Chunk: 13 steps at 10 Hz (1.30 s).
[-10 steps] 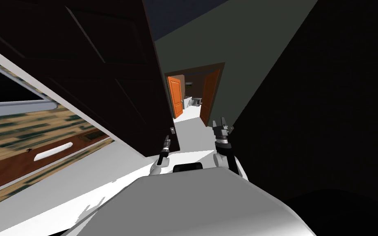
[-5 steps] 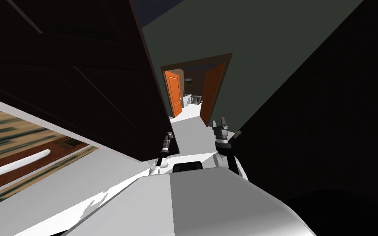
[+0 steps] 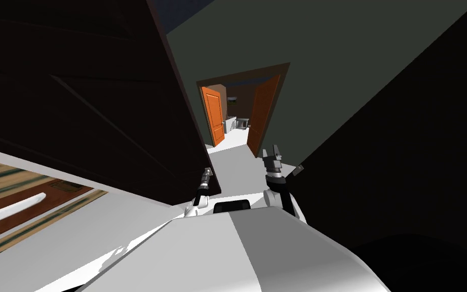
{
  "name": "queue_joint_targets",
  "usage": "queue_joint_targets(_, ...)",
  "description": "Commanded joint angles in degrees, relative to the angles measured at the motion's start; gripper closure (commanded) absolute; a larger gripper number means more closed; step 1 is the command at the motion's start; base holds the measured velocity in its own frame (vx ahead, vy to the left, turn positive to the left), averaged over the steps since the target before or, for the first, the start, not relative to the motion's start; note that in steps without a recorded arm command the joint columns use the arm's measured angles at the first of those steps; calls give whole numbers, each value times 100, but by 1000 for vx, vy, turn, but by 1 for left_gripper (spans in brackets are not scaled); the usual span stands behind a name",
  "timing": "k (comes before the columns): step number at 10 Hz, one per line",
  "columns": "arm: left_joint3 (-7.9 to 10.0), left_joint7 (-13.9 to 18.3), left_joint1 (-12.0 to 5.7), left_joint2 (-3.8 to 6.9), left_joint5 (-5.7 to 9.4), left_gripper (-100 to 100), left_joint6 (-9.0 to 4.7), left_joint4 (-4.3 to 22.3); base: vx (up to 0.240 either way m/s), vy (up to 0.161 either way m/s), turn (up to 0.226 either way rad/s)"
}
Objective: Push the door open
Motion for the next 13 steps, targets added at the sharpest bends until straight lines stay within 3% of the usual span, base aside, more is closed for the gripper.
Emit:
queue_joint_targets(1,2,0,1,3,1,100,11,2,-39,-6,-9)
queue_joint_targets(5,2,0,1,3,1,100,11,2,-11,-1,0)
queue_joint_targets(13,372,-127,-31,105,223,100,97,35,144,-53,47)
